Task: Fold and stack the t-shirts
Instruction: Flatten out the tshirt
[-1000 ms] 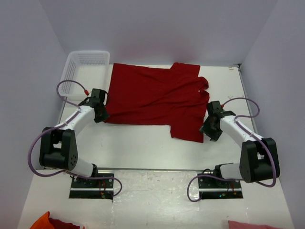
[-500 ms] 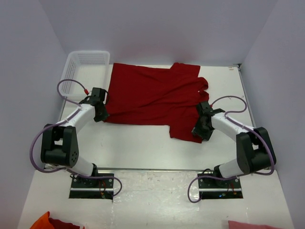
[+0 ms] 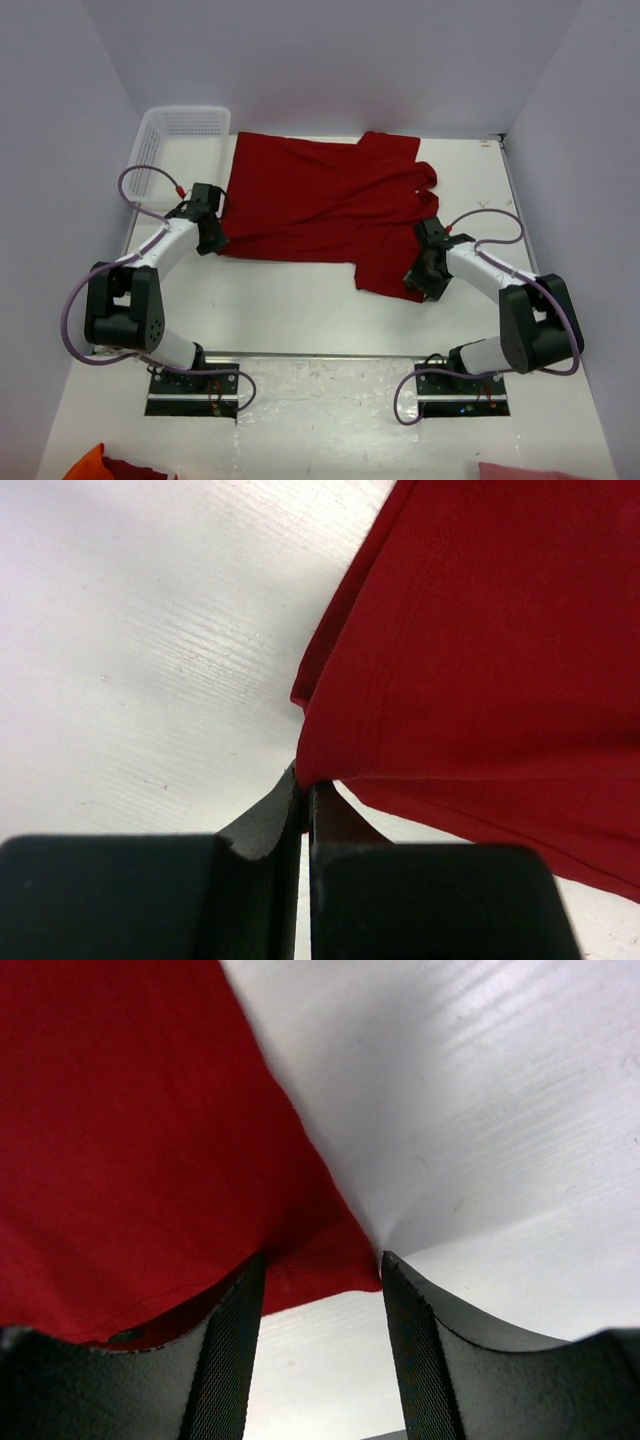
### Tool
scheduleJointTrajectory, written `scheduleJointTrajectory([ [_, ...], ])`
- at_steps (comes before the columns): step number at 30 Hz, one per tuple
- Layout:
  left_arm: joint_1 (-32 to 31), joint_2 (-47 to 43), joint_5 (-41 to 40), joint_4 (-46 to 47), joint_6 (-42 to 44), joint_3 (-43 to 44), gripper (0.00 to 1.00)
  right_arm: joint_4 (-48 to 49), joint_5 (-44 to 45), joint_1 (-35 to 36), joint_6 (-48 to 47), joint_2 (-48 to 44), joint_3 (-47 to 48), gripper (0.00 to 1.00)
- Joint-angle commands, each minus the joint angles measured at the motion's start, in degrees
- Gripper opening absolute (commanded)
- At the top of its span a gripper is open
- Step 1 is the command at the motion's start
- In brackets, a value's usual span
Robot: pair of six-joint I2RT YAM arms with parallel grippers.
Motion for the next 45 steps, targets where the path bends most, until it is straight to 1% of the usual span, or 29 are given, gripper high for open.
scheduleJointTrajectory([
  [1, 0.7, -1.8, -1.9, 0.5, 0.3, 1.1, 0.0, -1.8, 1.8, 0.1, 4.3, -3.3, -1.8, 0.52],
  [10, 0.9, -1.6, -1.5, 0.5, 0.3, 1.0, 0.0, -0.8, -0.4, 0.8, 6.0, -4.2, -4.7, 0.52],
  [14, 0.9, -2.2, -1.9, 0.3, 0.3, 0.8, 0.0, 0.0, -0.4, 0.8, 6.0, -3.9, -4.6, 0.49],
  [18, 1.0, -2.7, -2.3, -0.1, 0.3, 0.7, 0.0, 0.6, -0.7, 0.8, 5.8, -3.1, -4.0, 0.27],
  [20, 1.2, -2.9, -2.4, -0.1, 0.3, 0.7, 0.0, 0.9, -0.8, 0.8, 5.8, -2.7, -3.8, 0.24],
  [22, 1.3, -2.8, -2.4, -0.1, 0.3, 0.7, 0.0, 1.0, -0.7, 0.8, 5.5, -2.7, -3.6, 0.17],
  [25, 1.3, -2.4, -2.2, 0.3, 0.5, 0.5, 0.0, 1.0, -0.5, 0.8, 5.4, -2.7, -3.6, 0.13],
  [29, 1.3, -2.1, -1.7, 1.0, 0.3, 0.1, 0.0, 1.6, 0.0, 1.5, 5.9, -3.5, -4.3, 0.11],
  [31, 1.3, -2.1, -1.3, 1.1, 0.3, 0.1, 0.0, 1.9, 0.4, 1.9, 5.8, -4.6, -4.2, 0.06],
  [32, 1.3, -2.0, -1.4, 1.0, 0.3, 0.3, 0.0, 1.8, 0.8, 2.2, 5.5, -4.8, -3.9, 0.01],
  [33, 1.3, -2.2, -1.5, 1.0, 0.3, 0.3, 0.0, 1.7, 2.4, 2.3, 4.4, -5.6, -3.2, 0.0],
  [36, 1.2, -3.6, -1.6, 1.1, 0.6, 0.1, 0.0, -0.9, 6.0, 2.6, 1.2, -7.7, 1.0, 0.0],
  [38, 0.9, -4.9, -1.7, 1.2, 1.1, -0.2, 0.0, -1.3, 9.4, 2.6, -1.1, -11.1, 4.7, 0.0],
  [40, 0.2, -7.1, -2.3, 1.0, 1.5, -0.1, 0.0, -1.2, 12.4, 2.6, -5.4, -14.2, 8.7, 0.0],
  [42, -0.5, -10.7, -2.6, 0.9, 1.7, -0.3, 0.0, -0.6, 14.0, 2.6, -9.7, -15.7, 11.5, 0.0],
  [44, -1.6, -13.2, -3.8, 0.5, 2.3, 0.2, 0.0, -0.2, 15.4, 2.6, -13.8, -16.6, 16.4, 0.0],
  [45, -2.0, -15.9, -4.1, 0.0, 2.4, 0.6, 0.0, -0.6, 16.0, 2.5, -14.7, -16.9, 18.2, 0.0],
])
